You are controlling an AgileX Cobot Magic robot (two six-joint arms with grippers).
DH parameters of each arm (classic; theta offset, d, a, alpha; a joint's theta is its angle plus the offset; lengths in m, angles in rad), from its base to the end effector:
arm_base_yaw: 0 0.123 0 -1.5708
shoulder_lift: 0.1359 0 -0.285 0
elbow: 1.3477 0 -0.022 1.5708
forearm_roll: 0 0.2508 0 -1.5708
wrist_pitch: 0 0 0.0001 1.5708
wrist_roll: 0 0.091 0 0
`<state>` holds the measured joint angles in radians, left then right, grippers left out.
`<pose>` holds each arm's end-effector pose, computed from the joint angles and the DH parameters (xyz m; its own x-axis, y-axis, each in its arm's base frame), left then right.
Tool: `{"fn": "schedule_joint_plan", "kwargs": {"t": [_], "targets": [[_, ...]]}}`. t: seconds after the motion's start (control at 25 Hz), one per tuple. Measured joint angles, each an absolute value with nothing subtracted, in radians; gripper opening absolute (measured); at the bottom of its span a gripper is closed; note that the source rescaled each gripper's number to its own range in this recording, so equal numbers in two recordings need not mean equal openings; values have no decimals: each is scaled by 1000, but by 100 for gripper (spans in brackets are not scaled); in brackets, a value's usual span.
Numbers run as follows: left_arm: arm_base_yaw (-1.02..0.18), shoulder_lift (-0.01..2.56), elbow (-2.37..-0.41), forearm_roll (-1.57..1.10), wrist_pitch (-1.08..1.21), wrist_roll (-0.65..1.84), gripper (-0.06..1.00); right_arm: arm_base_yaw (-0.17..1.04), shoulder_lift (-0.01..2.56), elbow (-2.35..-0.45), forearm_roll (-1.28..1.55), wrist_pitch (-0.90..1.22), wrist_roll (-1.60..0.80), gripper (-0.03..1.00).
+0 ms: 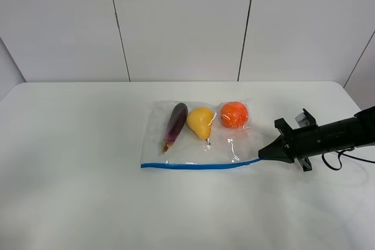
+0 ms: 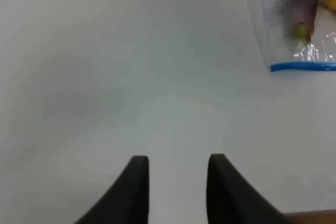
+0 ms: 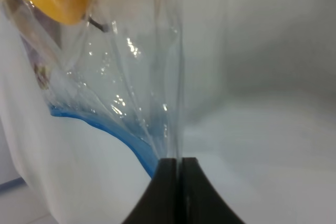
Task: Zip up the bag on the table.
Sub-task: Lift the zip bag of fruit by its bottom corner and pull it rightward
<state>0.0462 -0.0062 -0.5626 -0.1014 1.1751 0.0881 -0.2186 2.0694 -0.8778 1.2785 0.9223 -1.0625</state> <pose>-0.0182 -0.0094 0.2854 -0.4917 0.0260 -0.8704 0.0592 0.9982 -0.0037 0.3151 0.0012 0.0800 -0.9671 0.2453 -0.0678 0.1082 0.6372 0.7631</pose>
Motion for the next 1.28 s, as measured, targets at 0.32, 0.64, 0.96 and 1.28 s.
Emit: {"fn": "schedule_joint_plan", "kwargs": {"t": [0.32,0.64,0.96,1.28], "targets": [[46,-6,-563,-101,1175,88,63,-219,2069,-878,1288,984,-1069,0],[46,-6,-563,-101,1175,88,63,-219,2068,-878,1348,1092,-1091,0],[46,-6,-563,-100,1175,88,63,-219,2063,-878,1438,1187,-1143,0],[46,-6,-563,-100,1175,88,63,-219,1937,-877,1442,1190,-1147,0]]}}
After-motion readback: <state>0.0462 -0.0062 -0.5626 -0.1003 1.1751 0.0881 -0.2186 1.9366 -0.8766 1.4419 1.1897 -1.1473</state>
